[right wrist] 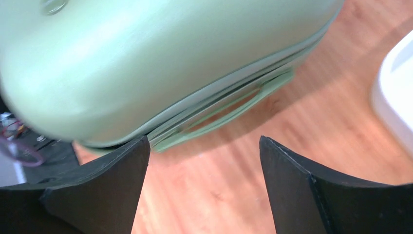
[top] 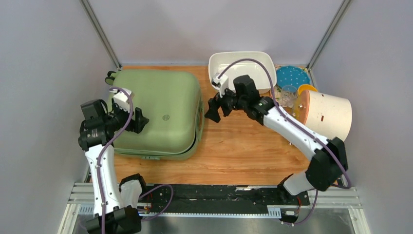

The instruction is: Open, take out, and arrange the luggage

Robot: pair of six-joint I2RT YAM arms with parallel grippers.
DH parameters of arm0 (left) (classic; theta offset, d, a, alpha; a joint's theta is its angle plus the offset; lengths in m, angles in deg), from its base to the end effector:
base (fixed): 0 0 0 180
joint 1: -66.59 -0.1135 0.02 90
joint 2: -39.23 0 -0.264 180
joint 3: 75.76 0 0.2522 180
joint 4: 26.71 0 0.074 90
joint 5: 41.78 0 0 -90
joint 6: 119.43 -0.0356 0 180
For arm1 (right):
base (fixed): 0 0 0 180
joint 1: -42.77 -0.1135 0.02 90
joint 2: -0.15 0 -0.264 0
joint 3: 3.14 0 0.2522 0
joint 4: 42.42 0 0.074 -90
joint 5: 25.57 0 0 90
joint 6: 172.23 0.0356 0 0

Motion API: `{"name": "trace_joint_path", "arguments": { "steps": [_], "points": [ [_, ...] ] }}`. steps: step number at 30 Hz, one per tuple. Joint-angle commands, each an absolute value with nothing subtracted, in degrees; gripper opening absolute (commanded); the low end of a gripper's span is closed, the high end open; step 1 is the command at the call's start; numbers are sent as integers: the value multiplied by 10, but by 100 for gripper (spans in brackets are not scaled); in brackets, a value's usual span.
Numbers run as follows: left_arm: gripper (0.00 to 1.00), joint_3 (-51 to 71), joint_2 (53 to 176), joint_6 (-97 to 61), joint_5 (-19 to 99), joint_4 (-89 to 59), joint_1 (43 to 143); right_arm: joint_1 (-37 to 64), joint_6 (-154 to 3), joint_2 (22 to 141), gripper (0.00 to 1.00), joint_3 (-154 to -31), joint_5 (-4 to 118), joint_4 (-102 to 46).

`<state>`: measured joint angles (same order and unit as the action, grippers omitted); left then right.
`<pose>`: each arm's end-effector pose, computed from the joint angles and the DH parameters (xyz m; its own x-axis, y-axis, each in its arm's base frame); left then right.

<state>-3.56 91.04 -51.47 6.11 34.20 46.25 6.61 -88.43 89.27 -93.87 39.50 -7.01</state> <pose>0.1672 0.0365 0.3436 -0.4821 0.1182 -0.8681 0.4326 0.8937 -0.1186 0.2789 0.2224 0.3254 -0.3582 -0.3831 -0.8514 -0.8616 0.4869 0.1434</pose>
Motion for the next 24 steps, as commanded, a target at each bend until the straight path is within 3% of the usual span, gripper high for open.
{"name": "trace_joint_path", "arguments": {
  "steps": [1,9,13,18,24],
  "points": [
    [83,-105,881,-539,11,487,466,23,-790,798,86,-799,369,-103],
    [80,-138,807,-555,55,516,466,-56,-771,791,85,-724,388,-176],
    [81,-78,825,-577,109,556,466,-95,-741,849,84,-743,420,-232],
    [79,39,887,-639,189,726,466,-110,-720,901,84,-788,432,-225],
    [80,76,848,-654,346,727,466,-112,-691,940,84,-820,461,-232]
  ]
}}
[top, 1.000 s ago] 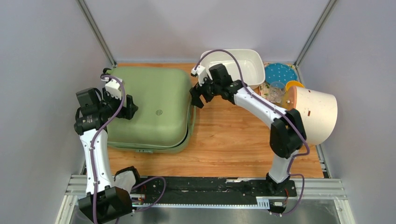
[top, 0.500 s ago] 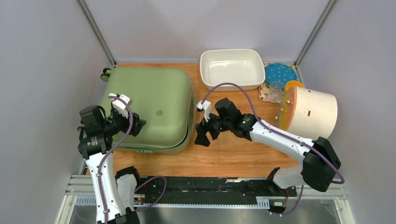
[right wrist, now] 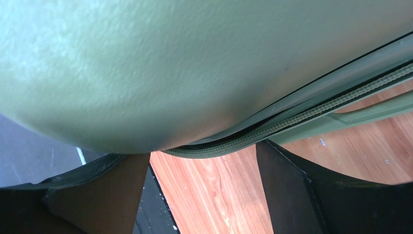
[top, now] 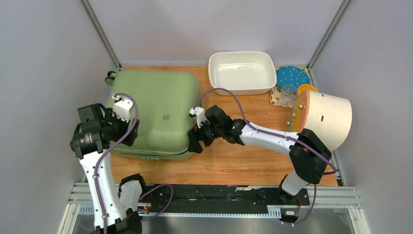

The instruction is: Open, take out, and arrange the luggage

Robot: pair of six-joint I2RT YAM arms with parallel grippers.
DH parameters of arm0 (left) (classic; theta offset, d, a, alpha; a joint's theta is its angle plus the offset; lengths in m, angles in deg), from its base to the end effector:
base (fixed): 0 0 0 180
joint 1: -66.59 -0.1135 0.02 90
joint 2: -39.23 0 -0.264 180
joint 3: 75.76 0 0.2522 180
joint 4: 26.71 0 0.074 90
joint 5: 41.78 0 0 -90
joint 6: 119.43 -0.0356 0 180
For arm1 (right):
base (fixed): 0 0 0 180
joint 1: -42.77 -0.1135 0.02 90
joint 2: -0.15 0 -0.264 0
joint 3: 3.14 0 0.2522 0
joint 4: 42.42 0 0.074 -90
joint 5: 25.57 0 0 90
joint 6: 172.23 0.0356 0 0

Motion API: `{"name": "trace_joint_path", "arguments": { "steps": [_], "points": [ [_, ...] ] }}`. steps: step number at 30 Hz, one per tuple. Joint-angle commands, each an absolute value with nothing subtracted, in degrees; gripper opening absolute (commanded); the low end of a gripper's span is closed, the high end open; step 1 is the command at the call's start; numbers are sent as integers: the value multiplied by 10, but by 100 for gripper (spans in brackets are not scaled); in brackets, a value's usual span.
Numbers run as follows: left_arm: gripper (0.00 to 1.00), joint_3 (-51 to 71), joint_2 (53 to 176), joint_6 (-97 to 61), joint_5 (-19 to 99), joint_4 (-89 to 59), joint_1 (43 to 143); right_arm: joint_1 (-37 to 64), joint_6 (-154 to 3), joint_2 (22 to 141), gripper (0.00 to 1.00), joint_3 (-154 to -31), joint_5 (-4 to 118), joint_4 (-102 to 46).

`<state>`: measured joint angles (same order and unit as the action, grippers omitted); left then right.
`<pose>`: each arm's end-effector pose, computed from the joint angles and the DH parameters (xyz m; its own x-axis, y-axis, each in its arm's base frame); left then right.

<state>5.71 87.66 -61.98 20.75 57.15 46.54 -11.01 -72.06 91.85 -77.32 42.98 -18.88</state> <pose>0.1211 0.0267 0.3667 -0.6302 0.2782 -0.7249 0.3661 0.9298 0.0385 0.1958 0.2893 0.2311 -0.5434 -0.4638 -0.6998 -0.8309 0.4159 0.3696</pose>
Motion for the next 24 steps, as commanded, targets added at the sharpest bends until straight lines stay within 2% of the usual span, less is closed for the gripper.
{"name": "trace_joint_path", "arguments": {
  "steps": [1,5,13,20,24],
  "points": [
    [81,71,843,-665,358,727,466,-113,-691,945,84,-825,462,-232],
    [80,33,831,-674,380,726,466,-109,-704,973,84,-859,501,-219],
    [80,-21,823,-633,264,701,467,-47,-735,1037,84,-949,548,-200],
    [79,-64,827,-586,228,619,466,0,-770,1071,84,-1007,557,-192],
    [79,-115,826,-546,222,560,466,13,-775,1061,84,-1014,523,-186]
  ]
}}
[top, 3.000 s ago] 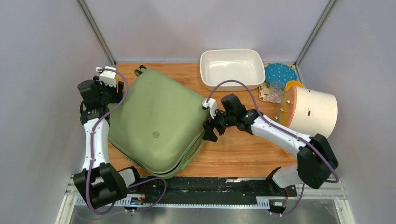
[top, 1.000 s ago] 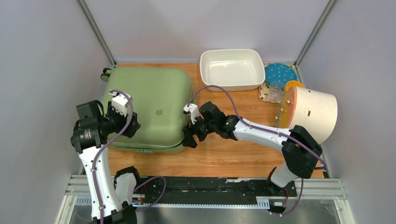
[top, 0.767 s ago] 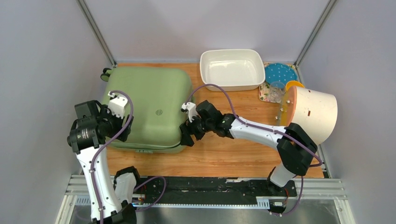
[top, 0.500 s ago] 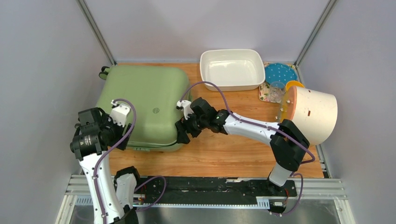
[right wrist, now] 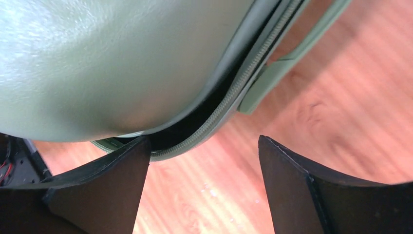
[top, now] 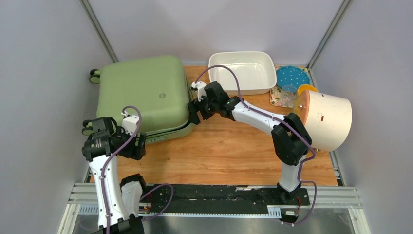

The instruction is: Open, take out, and arrange the luggage

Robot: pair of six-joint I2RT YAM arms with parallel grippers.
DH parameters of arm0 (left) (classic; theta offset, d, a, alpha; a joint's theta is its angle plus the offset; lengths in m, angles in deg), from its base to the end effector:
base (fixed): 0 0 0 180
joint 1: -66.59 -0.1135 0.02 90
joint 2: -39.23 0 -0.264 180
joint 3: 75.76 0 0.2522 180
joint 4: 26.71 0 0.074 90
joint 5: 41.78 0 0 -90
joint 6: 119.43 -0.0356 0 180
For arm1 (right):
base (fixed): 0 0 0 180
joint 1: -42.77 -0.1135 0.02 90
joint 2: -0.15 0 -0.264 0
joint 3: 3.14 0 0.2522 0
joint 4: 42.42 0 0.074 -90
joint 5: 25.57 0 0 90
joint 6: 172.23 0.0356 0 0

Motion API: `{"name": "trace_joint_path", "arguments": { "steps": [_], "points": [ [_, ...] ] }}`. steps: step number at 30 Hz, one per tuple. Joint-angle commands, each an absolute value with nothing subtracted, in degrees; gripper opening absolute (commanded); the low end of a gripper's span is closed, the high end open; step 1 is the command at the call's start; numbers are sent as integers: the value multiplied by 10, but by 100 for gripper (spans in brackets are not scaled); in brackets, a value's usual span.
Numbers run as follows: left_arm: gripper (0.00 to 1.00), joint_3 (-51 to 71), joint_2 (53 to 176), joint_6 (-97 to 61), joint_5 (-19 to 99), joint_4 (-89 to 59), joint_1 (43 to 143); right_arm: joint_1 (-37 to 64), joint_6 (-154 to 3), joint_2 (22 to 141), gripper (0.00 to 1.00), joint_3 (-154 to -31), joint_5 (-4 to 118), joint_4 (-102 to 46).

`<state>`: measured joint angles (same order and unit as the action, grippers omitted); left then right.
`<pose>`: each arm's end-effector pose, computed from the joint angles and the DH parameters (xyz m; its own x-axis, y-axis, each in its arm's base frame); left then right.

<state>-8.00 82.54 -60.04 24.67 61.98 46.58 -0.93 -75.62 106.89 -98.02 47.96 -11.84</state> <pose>0.1024 0.0222 0.3029 -0.8050 0.2036 -0.5573 0.3014 0.9494 -0.0884 0.2986 0.2993 0.2415 -0.5783 -0.4000 -0.7111 -0.7522 0.5988 0.2750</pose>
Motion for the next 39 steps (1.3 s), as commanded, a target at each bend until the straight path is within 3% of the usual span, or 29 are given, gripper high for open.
{"name": "trace_joint_path", "arguments": {
  "steps": [1,10,19,22,24,29,32,39],
  "points": [
    [79,-122,824,-537,231,532,466,15,-780,1053,84,-1000,501,-188],
    [79,-243,707,-362,257,282,466,13,-761,958,82,-906,418,-230],
    [80,-324,652,-299,255,169,466,14,-759,945,81,-887,405,-231],
    [83,-303,641,-431,135,227,466,16,-758,950,81,-894,399,-220],
    [86,-262,640,-631,43,303,466,16,-754,949,82,-893,396,-208],
    [88,-190,702,-1034,-29,609,466,31,-723,953,84,-893,374,-182],
    [89,-167,754,-1161,-50,713,467,35,-722,954,84,-893,369,-180],
    [88,-199,785,-1257,-109,690,466,45,-724,962,84,-898,360,-180]
  ]
}}
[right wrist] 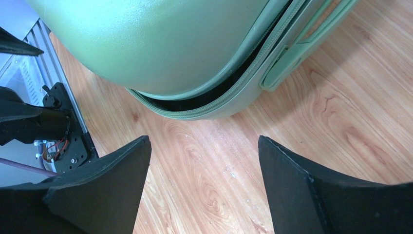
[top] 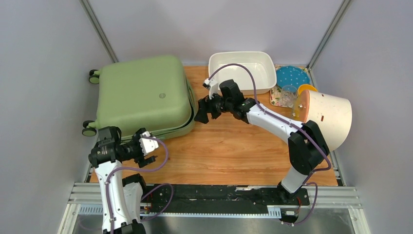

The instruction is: Open, take out, and arrange the luggage

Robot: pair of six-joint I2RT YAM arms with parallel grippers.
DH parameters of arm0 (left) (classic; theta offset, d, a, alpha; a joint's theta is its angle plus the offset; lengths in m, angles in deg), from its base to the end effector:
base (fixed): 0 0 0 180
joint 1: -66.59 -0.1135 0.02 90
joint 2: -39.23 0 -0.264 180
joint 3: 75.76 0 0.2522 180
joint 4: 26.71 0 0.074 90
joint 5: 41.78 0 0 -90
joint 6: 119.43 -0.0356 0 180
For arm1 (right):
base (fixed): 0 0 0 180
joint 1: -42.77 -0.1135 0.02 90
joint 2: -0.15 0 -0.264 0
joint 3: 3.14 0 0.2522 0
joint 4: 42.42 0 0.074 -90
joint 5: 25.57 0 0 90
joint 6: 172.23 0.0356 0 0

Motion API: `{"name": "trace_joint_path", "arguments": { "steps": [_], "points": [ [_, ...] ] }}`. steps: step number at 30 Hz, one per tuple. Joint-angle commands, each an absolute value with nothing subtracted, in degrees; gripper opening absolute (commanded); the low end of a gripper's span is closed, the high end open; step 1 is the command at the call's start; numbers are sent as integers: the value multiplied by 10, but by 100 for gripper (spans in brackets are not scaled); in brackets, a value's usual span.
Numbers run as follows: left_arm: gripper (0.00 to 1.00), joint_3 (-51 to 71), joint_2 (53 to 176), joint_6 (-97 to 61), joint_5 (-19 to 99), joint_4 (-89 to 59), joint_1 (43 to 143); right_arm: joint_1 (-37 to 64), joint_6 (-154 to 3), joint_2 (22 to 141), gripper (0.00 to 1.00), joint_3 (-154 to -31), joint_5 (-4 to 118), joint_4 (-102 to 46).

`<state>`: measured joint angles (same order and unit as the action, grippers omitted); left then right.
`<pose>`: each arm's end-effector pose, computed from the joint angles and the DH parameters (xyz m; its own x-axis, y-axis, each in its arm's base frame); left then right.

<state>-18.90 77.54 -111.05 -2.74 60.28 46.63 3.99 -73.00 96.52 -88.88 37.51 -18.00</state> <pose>0.0916 0.0038 0.2677 -0.0747 0.6358 -0.7682 0.8726 0.4146 0.2583 0.2890 0.2529 0.2686 -0.5778 -0.2808 -0.7663 -0.7646 0.5146 0.3880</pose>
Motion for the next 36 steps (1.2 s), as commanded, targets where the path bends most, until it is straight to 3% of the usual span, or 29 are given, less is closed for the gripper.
{"name": "trace_joint_path", "arguments": {
  "steps": [1,13,36],
  "points": [
    [88,-200,791,-1269,-114,694,466,46,-726,962,84,-899,360,-180],
    [88,-238,846,-1243,-79,575,466,50,-705,953,85,-893,358,-196],
    [88,-199,905,-1226,-71,553,466,73,-705,956,85,-878,343,-196]
  ]
}}
